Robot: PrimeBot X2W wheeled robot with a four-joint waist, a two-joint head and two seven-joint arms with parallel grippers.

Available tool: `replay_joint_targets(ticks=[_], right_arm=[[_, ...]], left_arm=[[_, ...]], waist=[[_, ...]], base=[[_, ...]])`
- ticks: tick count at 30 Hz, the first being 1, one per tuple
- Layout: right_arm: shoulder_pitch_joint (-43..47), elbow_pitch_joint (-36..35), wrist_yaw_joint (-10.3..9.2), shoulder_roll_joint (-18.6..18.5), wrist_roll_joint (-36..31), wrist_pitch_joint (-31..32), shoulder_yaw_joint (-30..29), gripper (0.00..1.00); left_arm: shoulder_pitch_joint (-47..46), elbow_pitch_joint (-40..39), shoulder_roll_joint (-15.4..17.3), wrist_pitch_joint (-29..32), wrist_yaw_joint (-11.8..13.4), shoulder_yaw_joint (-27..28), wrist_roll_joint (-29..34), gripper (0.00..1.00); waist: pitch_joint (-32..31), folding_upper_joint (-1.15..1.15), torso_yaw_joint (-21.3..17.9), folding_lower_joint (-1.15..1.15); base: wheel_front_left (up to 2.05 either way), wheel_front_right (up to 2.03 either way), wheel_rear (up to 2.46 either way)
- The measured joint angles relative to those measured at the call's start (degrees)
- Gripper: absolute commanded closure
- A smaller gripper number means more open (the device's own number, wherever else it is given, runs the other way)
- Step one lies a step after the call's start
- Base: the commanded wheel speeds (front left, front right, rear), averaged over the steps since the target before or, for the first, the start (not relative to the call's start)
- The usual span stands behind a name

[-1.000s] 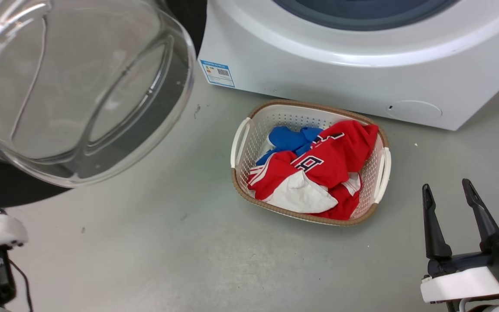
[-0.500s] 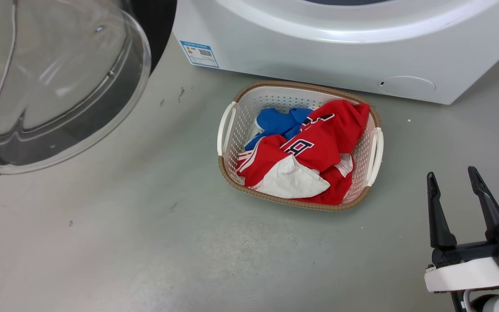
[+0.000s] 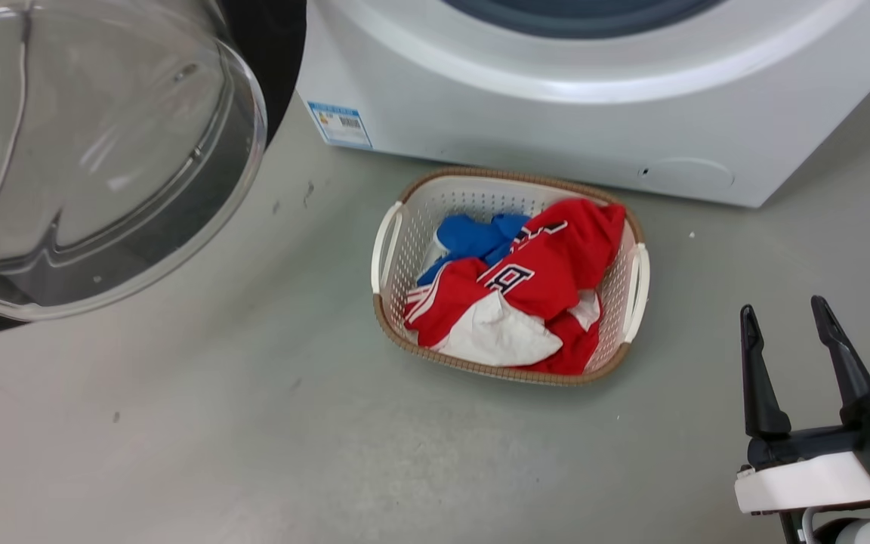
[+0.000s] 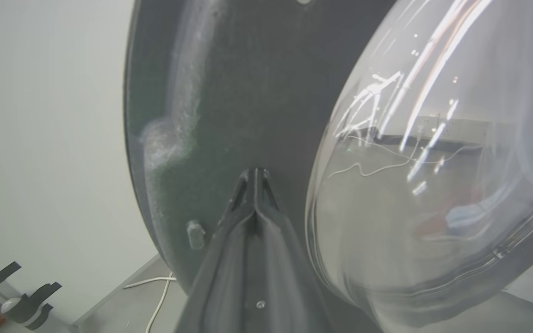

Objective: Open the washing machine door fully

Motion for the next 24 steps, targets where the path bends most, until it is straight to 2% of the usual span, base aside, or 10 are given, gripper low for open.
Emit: replay_joint_targets(ticks=[3,4,5,14,24], right_arm=[[0.6,0.0,0.0,0.4,0.1,0.0,-0.2,0.0],[0.9,0.1,0.0,0.4,0.1,0.0,-0.3,0.0],[1.3,0.2,0.0,0.5,0.1,0.0,-0.3,0.0],[4.5,-0.4,0.0,1.1,0.6,0.0,-1.3,0.0],[6.2,-3.8,0.0,1.2,2.0,0.0,-1.7,0.0]], left_arm=[[2.6,-3.5,-1.0,0.0,-0.7,1.0,1.4,1.0],[3.5,-4.8,-1.4,0.0,-1.0,1.2,1.7,0.69],[4.4,-5.9,-1.8,0.0,-1.3,1.4,2.0,0.0],[12.2,-17.9,-6.0,0.0,-3.2,0.1,5.5,0.0],[19.0,-29.1,-13.2,0.0,-4.0,-10.2,9.7,0.0]], waist=[[-1.9,0.0,-0.1,0.0],[-2.6,0.0,-0.2,0.0],[-3.4,0.0,-0.3,0.0],[-10.3,0.0,-0.7,0.0],[-15.2,0.0,-2.7,-0.01]], base=[[0.0,0.0,0.0],[0.0,0.0,0.0],[0.0,0.0,0.0],[0.0,0.0,0.0],[0.0,0.0,0.0]])
